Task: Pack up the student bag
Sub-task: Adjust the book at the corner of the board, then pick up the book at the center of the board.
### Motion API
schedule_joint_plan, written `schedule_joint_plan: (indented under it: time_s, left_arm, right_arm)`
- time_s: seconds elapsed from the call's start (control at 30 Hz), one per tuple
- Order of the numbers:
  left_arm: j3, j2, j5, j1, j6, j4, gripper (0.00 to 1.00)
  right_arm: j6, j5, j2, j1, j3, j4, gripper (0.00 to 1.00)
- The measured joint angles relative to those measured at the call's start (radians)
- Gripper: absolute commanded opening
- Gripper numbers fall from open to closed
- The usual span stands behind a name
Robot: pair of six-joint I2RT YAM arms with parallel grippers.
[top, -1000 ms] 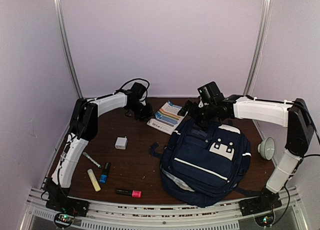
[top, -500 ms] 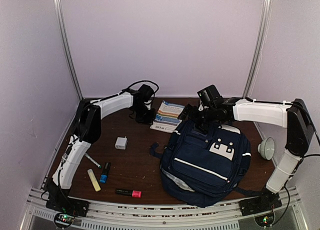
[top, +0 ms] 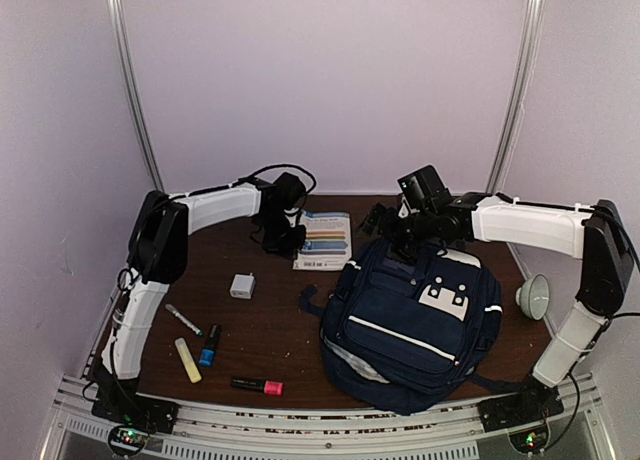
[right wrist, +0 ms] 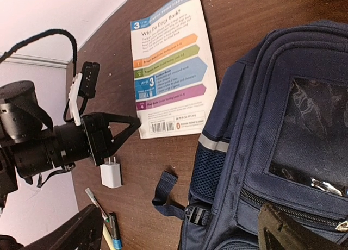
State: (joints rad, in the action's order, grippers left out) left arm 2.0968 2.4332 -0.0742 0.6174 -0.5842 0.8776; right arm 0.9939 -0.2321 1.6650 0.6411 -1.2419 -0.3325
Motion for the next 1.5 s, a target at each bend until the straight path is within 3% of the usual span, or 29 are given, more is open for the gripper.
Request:
schedule_joint_plan:
  time_s: [0.47, 0.63, 0.7, 0.77, 1.0, 1.23, 1.5]
  left_arm:
    - [-0.562, -0.406, 0.077, 0.003, 0.017, -0.034, 0.0]
    - [-0.647, -0.514, 0.06, 0.003, 0.033, -0.081, 0.5]
    - [-0.613, -0.513, 0.055, 0.003, 0.032, -0.104, 0.62]
    - [-0.563, -0.494, 0.043, 0.001, 0.036, -0.125, 0.66]
    - [-0.378, -0.344, -0.054, -0.029, 0.021, -0.197, 0.6]
    - [-0.242, -0.173, -0.091, -0.036, 0.003, -0.187, 0.58]
    - [-0.204, -0.101, -0.137, -0.042, -0.026, -0.175, 0.35]
  right_arm:
    - [-0.026, 0.012, -0.032, 0.039, 0.016, -0.018, 1.0]
    - [-0.107, 0.028, 0.023, 0.051, -0.052, -0.039, 1.0]
    - [-0.144, 0.02, 0.091, 0.05, -0.126, -0.043, 1.0]
    - [-0.179, -0.002, 0.176, 0.043, -0.211, -0.041, 1.0]
    - [-0.241, -0.058, 0.431, 0.007, -0.474, -0.079, 1.0]
    - [-0.256, -0.074, 0.475, -0.028, -0.511, -0.075, 1.0]
    - [-0.187, -0.166, 0.528, -0.071, -0.481, 0.037, 0.89]
